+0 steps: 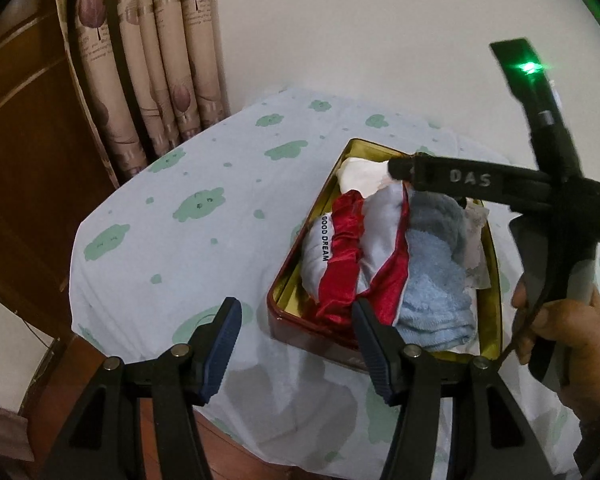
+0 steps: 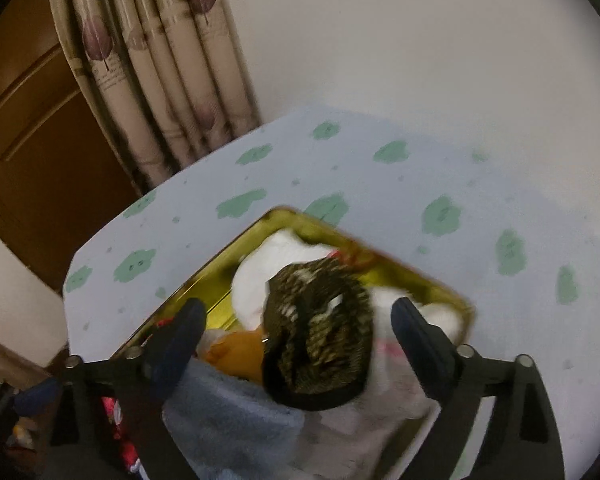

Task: Organize soft objects
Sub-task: 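Carry the dark pouch over the tin and release it with the right gripper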

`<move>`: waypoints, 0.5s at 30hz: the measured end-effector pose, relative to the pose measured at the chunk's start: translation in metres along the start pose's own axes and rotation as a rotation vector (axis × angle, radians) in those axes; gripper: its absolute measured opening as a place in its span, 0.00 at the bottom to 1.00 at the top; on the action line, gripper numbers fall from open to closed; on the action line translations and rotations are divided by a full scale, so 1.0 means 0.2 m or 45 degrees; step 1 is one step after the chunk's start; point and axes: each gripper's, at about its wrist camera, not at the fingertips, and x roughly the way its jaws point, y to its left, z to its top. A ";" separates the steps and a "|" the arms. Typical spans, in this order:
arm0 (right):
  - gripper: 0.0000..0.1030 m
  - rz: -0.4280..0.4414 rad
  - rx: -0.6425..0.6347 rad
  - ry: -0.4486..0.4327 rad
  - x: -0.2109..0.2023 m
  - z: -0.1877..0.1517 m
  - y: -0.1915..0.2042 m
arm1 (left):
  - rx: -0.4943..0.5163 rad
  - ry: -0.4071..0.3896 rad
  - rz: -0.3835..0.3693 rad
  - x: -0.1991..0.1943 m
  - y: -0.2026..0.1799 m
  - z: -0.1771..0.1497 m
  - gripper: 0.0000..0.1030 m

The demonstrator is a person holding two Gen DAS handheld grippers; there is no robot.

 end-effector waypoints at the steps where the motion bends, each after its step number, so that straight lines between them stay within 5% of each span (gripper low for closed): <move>1: 0.94 0.014 0.000 -0.019 -0.03 0.00 0.00 | 0.004 -0.001 -0.003 0.00 0.00 0.00 0.57; 7: 0.96 0.032 0.053 -0.151 -0.28 -0.05 -0.03 | 0.032 -0.026 0.008 -0.03 -0.03 -0.01 0.57; 15: 1.00 -0.213 0.120 -0.329 -0.62 -0.34 0.03 | 0.075 -0.083 -0.012 -0.11 -0.09 -0.04 0.57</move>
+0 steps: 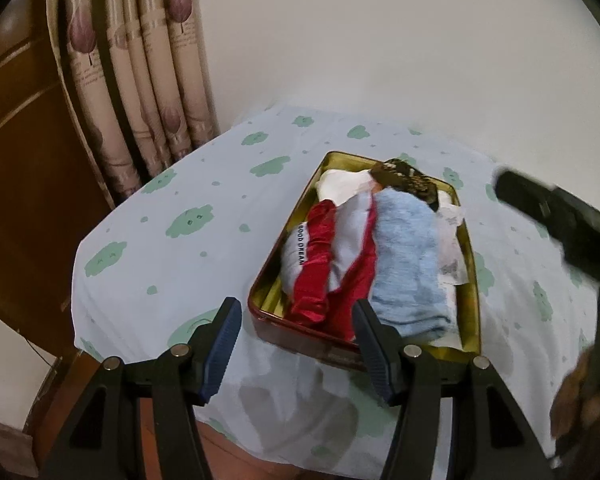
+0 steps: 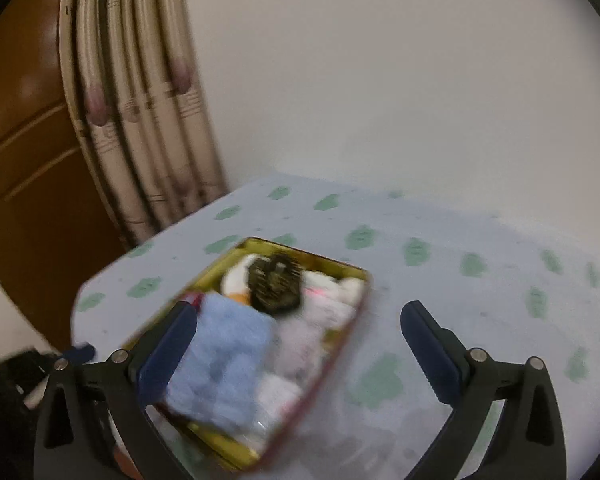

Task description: Organize soft objects

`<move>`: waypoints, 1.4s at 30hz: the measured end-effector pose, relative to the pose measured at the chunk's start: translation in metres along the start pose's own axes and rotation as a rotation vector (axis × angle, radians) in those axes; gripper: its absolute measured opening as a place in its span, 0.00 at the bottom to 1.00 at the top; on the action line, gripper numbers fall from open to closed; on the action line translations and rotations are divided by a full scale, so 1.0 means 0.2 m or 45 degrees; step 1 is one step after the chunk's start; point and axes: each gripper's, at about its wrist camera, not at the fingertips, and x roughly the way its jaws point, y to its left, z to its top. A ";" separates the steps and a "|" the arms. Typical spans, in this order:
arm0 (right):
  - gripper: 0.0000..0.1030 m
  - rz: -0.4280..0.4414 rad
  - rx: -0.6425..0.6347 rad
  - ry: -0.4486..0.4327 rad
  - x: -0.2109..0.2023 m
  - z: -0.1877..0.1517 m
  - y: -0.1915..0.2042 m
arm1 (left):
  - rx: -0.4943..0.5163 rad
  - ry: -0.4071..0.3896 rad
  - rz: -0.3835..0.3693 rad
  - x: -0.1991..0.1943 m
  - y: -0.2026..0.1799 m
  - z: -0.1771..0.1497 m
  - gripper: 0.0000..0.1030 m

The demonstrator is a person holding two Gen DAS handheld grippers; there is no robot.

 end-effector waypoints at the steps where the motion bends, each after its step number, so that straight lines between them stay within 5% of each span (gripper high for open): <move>1: 1.00 -0.020 0.007 -0.022 -0.05 -0.03 0.00 | 0.004 -0.010 -0.011 -0.02 -0.01 0.00 0.57; 10: 1.00 -0.174 0.065 -0.147 -0.34 -0.16 -0.02 | 0.071 -0.093 -0.061 -0.18 -0.09 -0.09 0.57; 15: 1.00 -0.349 0.063 -0.217 -0.43 -0.22 0.00 | 0.081 -0.097 -0.074 -0.22 -0.10 -0.12 0.57; 22: 1.00 -0.335 0.165 -0.223 -0.46 -0.26 -0.02 | 0.077 -0.118 -0.089 -0.26 -0.06 -0.14 0.57; 26: 1.00 -0.456 0.024 -0.317 -0.50 -0.28 0.06 | 0.085 -0.141 -0.099 -0.28 -0.04 -0.15 0.57; 42: 1.00 -0.428 -0.028 -0.356 -0.62 -0.29 0.21 | 0.110 -0.272 -0.129 -0.36 0.02 -0.14 0.57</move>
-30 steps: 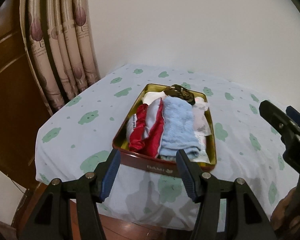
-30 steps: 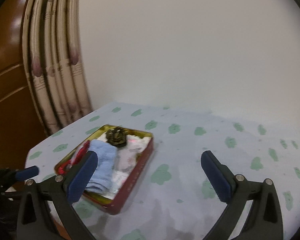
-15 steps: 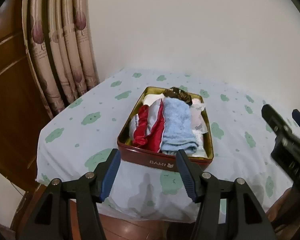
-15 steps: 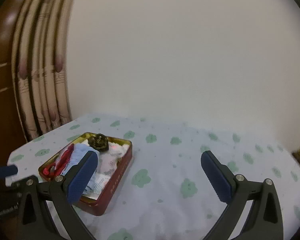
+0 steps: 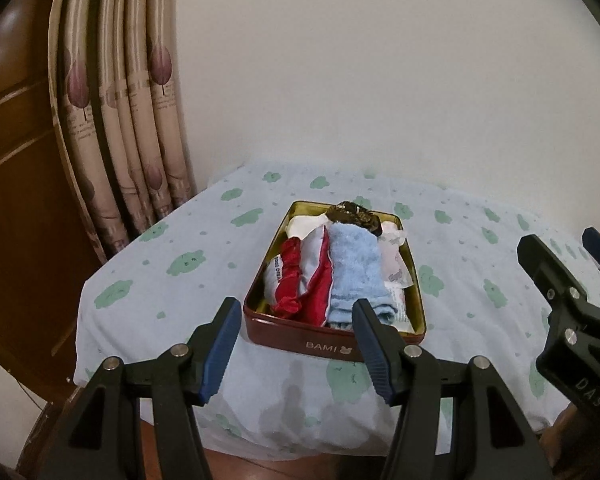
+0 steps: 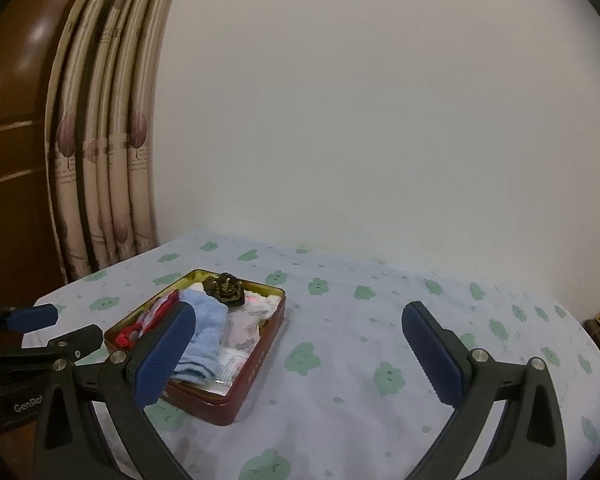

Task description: Organize soft objects

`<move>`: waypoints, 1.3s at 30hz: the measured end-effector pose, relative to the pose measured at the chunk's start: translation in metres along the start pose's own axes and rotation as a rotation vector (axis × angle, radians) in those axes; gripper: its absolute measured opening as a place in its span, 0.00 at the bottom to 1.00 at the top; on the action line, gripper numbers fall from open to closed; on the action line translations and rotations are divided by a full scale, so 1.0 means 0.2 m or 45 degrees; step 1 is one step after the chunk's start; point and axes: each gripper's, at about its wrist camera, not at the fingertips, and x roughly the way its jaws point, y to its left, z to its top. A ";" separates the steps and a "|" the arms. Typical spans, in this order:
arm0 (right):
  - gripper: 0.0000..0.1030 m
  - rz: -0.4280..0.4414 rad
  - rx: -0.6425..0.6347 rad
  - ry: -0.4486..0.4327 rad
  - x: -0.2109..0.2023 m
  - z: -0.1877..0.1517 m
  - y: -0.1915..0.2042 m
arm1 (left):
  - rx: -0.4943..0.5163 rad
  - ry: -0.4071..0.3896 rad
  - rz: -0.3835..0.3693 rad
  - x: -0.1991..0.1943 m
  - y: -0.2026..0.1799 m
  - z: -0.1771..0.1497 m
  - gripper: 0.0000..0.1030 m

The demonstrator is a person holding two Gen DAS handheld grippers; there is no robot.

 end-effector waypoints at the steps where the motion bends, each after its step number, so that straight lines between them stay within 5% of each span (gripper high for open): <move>1: 1.00 0.004 0.011 0.004 -0.01 0.00 -0.01 | 0.015 -0.009 0.008 0.00 -0.01 0.00 0.57; 39: 1.00 -0.013 0.030 0.072 0.01 -0.03 0.01 | 0.034 0.072 0.000 0.06 -0.03 -0.02 0.58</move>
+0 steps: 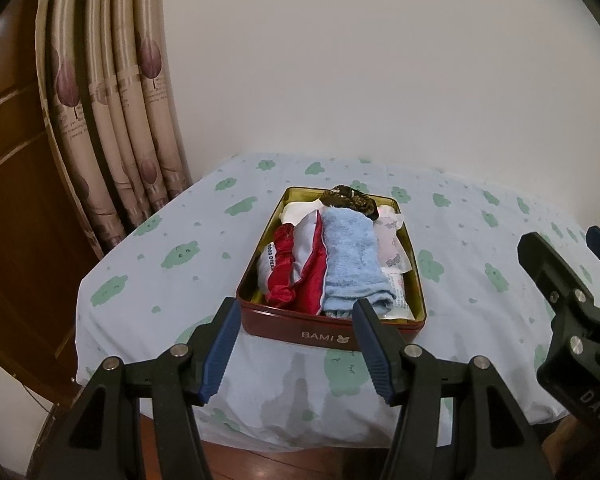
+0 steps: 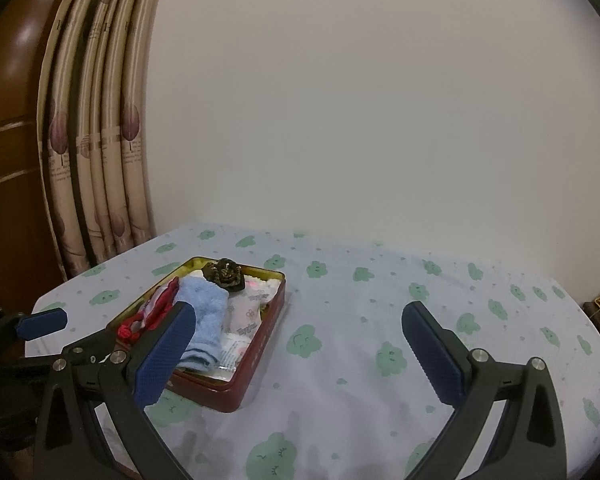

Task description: Organize soft objects

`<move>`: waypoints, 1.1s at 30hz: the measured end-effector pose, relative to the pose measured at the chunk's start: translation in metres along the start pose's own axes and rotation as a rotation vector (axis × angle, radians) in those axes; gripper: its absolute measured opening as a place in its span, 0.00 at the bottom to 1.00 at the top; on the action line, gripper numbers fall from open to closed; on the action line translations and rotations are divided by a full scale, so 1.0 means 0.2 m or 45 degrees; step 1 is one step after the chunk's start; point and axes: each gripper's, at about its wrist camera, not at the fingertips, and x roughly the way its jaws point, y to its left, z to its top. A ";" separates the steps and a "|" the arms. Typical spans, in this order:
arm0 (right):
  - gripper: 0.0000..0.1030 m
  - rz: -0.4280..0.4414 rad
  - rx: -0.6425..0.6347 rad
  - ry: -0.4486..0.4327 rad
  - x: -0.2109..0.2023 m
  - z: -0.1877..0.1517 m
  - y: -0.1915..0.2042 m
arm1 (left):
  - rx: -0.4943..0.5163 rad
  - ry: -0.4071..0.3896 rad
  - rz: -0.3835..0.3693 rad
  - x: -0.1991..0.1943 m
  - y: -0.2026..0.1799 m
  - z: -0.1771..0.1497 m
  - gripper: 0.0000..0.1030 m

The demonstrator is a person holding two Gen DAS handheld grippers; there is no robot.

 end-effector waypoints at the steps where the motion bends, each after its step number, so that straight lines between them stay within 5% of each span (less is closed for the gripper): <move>1: 1.00 0.001 -0.001 0.001 0.00 0.00 0.00 | -0.001 0.002 0.001 0.00 0.00 0.00 0.58; 24: 1.00 -0.001 -0.005 0.009 0.00 0.00 0.00 | 0.002 -0.029 -0.050 -0.03 0.00 0.00 0.58; 29: 1.00 -0.002 -0.001 0.006 0.00 0.00 0.00 | 0.045 -0.070 -0.047 -0.07 -0.05 0.00 0.63; 33: 1.00 -0.012 0.015 -0.002 0.00 0.02 -0.02 | 0.022 -0.114 -0.034 -0.11 -0.03 0.02 0.77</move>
